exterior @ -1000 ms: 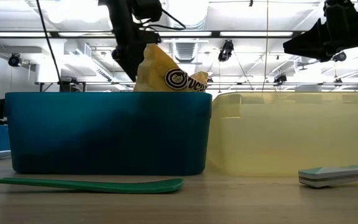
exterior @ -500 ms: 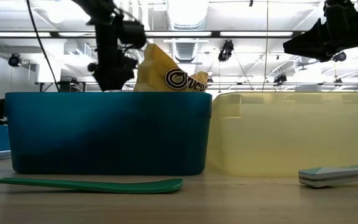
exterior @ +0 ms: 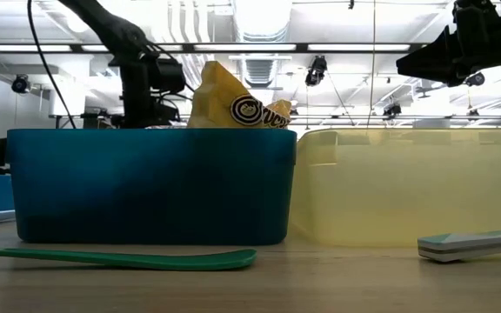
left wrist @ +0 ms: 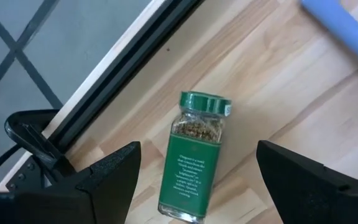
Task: Pick & Place Food Item
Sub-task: Put the green spice bottle into the black bin
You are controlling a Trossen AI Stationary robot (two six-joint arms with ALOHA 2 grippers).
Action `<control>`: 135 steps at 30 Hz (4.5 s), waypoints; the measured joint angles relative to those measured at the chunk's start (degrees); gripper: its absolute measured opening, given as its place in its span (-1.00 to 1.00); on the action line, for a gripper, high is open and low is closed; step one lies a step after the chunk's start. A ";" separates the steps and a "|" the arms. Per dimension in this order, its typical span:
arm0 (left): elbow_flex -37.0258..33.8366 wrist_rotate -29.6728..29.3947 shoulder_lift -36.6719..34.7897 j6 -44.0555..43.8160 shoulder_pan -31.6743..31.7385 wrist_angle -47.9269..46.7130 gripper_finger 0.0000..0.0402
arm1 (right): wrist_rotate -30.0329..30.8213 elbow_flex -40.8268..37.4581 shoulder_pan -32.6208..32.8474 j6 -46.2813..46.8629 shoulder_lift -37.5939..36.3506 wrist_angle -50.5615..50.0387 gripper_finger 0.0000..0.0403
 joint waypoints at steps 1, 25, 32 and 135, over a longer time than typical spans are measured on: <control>-0.24 0.00 0.00 0.53 -0.03 0.33 0.60 | 0.00 0.00 0.01 -0.02 0.00 0.00 -0.01; -5.17 1.78 3.76 2.31 2.79 7.61 0.60 | -0.01 0.02 0.02 -0.02 -0.02 0.02 -0.01; -5.17 2.64 7.12 2.31 3.81 8.03 0.60 | 0.00 0.01 0.00 -0.01 -0.02 0.00 -0.01; 0.78 7.09 3.66 -0.77 -1.04 0.48 -0.01 | 0.00 0.00 0.00 0.00 -0.02 0.02 -0.01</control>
